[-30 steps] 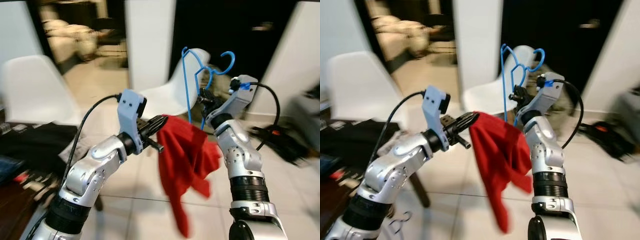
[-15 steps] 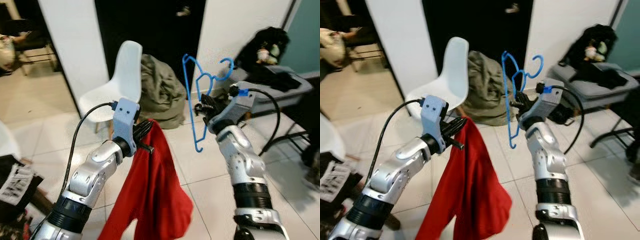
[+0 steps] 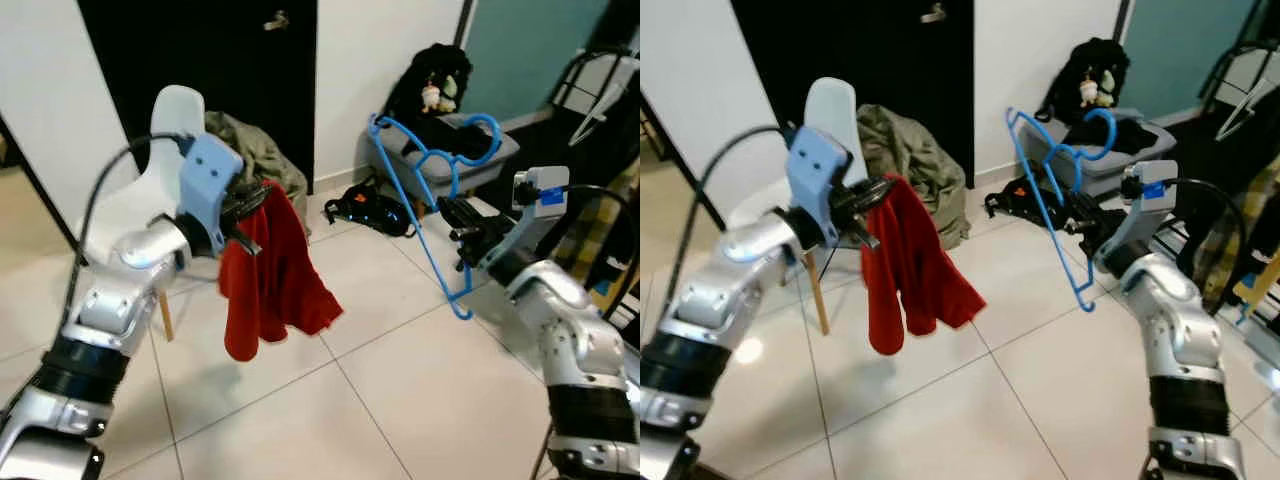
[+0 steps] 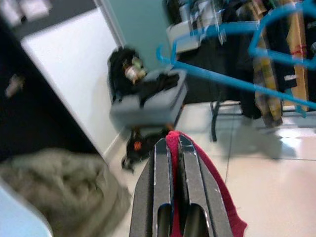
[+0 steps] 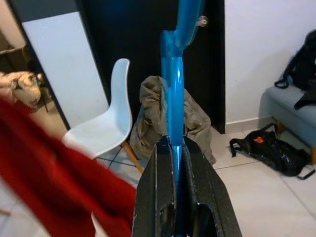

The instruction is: Hang hanger

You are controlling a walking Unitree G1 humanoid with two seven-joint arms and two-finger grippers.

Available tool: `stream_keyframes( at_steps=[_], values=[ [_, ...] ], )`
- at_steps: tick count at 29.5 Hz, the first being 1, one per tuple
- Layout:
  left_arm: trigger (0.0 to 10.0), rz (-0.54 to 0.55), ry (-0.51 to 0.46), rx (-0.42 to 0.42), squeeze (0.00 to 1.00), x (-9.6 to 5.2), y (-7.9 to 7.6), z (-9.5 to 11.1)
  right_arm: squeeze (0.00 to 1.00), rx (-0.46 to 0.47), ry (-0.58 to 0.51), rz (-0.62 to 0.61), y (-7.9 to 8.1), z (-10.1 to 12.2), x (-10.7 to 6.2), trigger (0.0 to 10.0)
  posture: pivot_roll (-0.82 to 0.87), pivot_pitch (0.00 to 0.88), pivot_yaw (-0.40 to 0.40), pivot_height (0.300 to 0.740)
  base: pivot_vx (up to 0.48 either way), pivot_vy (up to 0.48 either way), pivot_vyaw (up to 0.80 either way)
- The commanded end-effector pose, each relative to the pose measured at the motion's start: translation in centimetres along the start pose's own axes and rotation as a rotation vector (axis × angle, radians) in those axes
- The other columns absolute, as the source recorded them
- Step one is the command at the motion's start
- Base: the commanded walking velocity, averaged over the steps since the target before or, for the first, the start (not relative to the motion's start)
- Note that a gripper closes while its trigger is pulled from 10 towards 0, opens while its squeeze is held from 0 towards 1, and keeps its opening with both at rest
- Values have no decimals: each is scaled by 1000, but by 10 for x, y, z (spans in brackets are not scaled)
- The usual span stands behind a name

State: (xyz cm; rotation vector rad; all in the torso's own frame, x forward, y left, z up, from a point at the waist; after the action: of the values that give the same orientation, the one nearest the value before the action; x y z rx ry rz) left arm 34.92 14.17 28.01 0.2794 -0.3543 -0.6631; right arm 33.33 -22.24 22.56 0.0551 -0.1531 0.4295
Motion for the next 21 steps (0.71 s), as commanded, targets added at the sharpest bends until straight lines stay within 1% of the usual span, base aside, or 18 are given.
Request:
stream_keyframes(
  at_steps=[1,3,4,5,8,9,10,12,13,17,19,20,21],
  values=[
    [10000,-19,-37,57,0,1,5,11,0,-6,9,72,8,1,-2,10000,-24,19,10,740,0,0,-763],
    [10000,-44,-49,130,0,2,13,18,0,-22,54,208,16,-4,-16,10000,-25,23,13,740,0,0,-763],
    [10000,-44,-49,130,0,2,13,18,0,-22,54,208,16,-4,-16,10000,-25,23,13,740,0,0,-763],
    [10000,-61,-54,174,0,1,16,20,0,-18,67,281,21,-3,-24,10000,-27,27,13,740,0,0,-763],
    [10000,-61,-54,174,0,1,16,20,0,-18,67,281,21,-3,-24,10000,-27,27,13,740,0,0,-763],
    [10000,-86,-64,222,0,-1,19,23,0,-21,69,352,25,0,-33,10000,-27,27,13,740,0,0,0],
    [10000,-109,-67,293,0,-4,22,25,0,-22,77,430,27,6,-43,10000,-33,31,11,740,0,0,0],
    [10000,-109,-67,293,0,-4,22,25,0,-22,77,430,27,6,-43,10000,-33,31,11,740,0,0,0],
    [10000,-147,-60,363,0,-7,25,25,0,-25,93,502,27,12,-55,10000,-37,37,13,740,0,0,0],
    [10000,-147,-60,363,0,-7,25,25,0,-25,93,502,27,12,-55,10000,-37,37,13,740,0,0,0],
    [10000,-234,-52,461,0,-9,28,28,0,-27,162,646,29,20,-79,10000,-47,43,19,740,0,0,0],
    [10000,-266,-52,493,0,-9,27,30,0,-28,195,688,29,21,-87,10000,-47,43,19,740,0,0,0],
    [10000,-266,-52,493,0,-9,27,30,0,-28,195,688,29,21,-87,10000,-47,43,19,740,0,0,0]
  ],
)
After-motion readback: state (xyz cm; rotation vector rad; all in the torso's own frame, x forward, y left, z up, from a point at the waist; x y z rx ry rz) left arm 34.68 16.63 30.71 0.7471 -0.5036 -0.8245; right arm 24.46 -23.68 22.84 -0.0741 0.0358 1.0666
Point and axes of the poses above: a point about 5 cm out from each wrist's last joint towards the gripper, its own x axis pointing out of the wrist towards the gripper, its own z axis along the axis of the wrist's last joint, y = z × x, the point moved 1 cm from there along x, pointing out of the wrist towards the gripper, and after that the axes turned 3 degrees about -x, right-handed, at the moved point
